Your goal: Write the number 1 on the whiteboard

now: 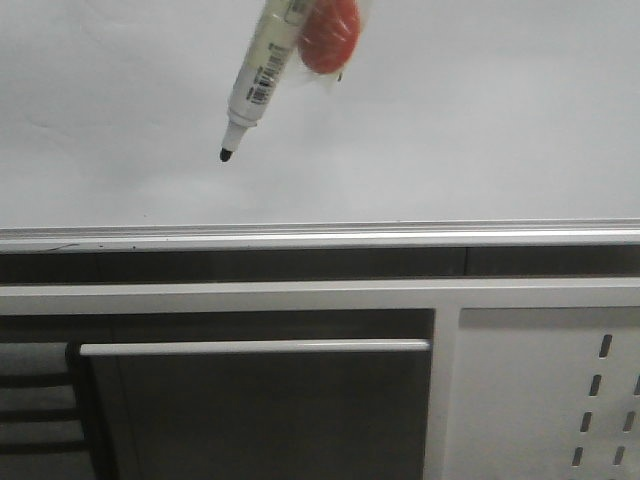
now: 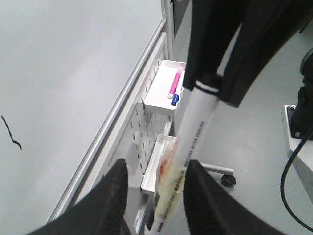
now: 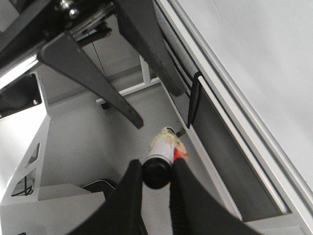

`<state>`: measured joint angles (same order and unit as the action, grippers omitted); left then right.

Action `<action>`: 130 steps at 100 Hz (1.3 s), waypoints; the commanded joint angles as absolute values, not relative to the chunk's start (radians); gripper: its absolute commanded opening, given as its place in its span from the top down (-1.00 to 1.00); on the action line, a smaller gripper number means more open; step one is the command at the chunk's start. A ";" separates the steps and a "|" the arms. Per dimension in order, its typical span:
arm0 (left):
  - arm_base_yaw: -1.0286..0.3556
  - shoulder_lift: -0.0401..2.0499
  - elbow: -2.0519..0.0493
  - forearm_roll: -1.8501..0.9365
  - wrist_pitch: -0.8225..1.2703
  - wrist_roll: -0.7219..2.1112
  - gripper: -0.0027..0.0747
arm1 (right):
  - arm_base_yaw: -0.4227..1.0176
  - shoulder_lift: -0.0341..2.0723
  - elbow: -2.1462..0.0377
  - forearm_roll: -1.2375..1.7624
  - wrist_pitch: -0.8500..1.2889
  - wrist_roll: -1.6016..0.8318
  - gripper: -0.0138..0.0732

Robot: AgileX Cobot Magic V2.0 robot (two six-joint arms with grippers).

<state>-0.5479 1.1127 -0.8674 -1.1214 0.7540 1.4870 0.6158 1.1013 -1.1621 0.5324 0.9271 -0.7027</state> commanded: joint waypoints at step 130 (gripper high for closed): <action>-0.549 1.180 -0.921 -1.157 0.841 1.476 0.98 | 0.614 1.089 -1.195 0.620 0.909 -0.713 0.44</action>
<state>-0.5479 1.1962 -0.8889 -1.0917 0.8742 1.5006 0.6158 1.1013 -1.1621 0.5972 0.9169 -0.7045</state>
